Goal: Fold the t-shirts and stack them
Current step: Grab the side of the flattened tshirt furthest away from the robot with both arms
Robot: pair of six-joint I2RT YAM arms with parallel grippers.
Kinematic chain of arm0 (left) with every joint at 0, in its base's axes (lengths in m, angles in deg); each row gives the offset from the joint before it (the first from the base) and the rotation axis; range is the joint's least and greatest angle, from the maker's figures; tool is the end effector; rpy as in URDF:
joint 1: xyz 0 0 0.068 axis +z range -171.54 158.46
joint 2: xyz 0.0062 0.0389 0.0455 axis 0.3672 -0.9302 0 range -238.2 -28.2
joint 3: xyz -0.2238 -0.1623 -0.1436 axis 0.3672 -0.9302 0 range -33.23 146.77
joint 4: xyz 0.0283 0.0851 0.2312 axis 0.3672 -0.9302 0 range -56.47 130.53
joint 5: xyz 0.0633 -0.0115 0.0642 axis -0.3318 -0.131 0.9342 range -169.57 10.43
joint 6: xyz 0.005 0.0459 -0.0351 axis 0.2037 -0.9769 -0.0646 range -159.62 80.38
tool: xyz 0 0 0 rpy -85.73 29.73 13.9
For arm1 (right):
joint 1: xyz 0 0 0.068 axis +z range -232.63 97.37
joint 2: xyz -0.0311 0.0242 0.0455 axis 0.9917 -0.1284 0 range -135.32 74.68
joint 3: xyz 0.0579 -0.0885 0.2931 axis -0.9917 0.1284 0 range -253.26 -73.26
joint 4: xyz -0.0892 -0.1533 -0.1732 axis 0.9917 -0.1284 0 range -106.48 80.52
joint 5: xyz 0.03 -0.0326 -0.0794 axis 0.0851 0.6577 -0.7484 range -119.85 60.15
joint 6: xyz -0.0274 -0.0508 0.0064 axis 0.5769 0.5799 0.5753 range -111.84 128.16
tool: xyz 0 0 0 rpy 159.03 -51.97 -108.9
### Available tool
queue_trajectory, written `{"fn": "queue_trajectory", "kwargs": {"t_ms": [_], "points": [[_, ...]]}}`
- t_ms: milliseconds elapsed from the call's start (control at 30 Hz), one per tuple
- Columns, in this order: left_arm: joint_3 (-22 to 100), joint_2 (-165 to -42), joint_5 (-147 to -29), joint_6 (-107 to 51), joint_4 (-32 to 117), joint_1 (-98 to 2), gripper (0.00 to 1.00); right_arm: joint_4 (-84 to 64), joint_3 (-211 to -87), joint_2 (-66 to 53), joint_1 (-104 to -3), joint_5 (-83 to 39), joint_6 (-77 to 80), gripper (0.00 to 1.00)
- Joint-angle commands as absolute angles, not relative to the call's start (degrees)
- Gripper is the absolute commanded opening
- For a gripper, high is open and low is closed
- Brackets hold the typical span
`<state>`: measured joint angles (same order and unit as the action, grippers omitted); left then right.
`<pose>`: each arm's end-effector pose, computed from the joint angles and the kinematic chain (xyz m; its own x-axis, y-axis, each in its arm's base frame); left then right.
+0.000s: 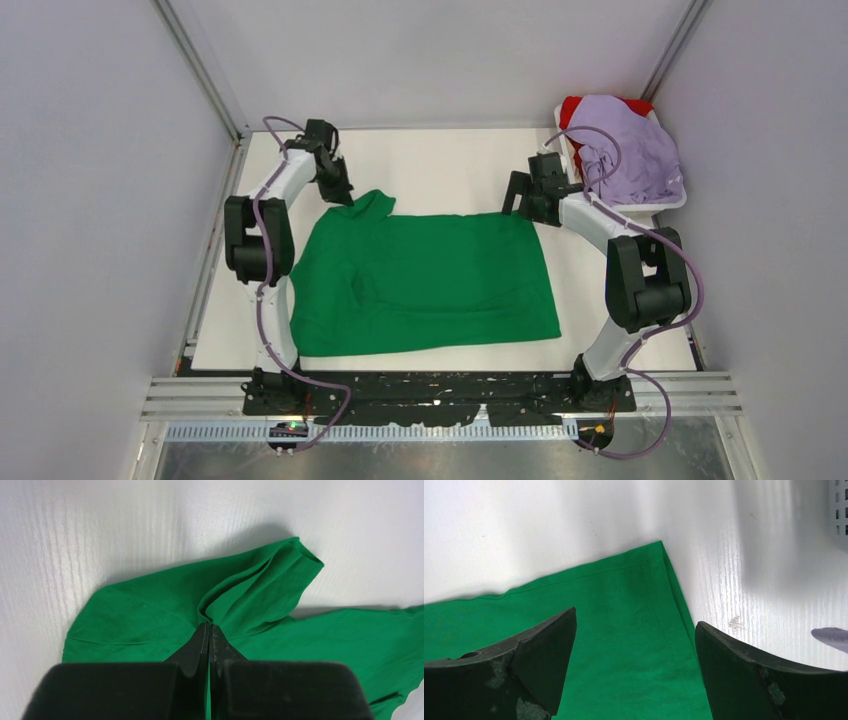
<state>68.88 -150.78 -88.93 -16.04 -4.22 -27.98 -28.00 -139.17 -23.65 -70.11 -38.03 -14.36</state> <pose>0.4651 -0.0594 0.2408 -0.8982 -0.2958 -0.3250 -0.1973 0.9323 -0.3031 0.3560 0.0729 0.2519 -0.7488 0.2221 -0.6245 0.1731 0.9750 0.1392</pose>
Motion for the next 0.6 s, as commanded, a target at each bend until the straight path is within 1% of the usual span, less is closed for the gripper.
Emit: {"fn": "queue_trajectory", "kwargs": {"t_ms": [0, 200, 300, 567], "points": [[67.65, -148.58, -90.29, -16.54, -2.65, -28.13, 0.00, -27.41, -140.84, -23.50, -70.40, -39.34, -13.63, 0.96], [59.04, -145.08, -94.73, -15.74, 2.31, -29.63, 0.00, -27.22, -139.84, -23.02, -70.32, -39.22, -13.70, 0.95], [55.86, -144.33, -95.08, -15.41, 4.03, -29.98, 0.00, -27.22, -139.71, -23.11, -70.34, -39.17, -13.55, 0.95], [58.29, -145.72, -93.87, -14.44, 3.89, -29.98, 0.00, -27.15, -139.18, -22.66, -70.33, -39.32, -13.42, 0.95]]}}
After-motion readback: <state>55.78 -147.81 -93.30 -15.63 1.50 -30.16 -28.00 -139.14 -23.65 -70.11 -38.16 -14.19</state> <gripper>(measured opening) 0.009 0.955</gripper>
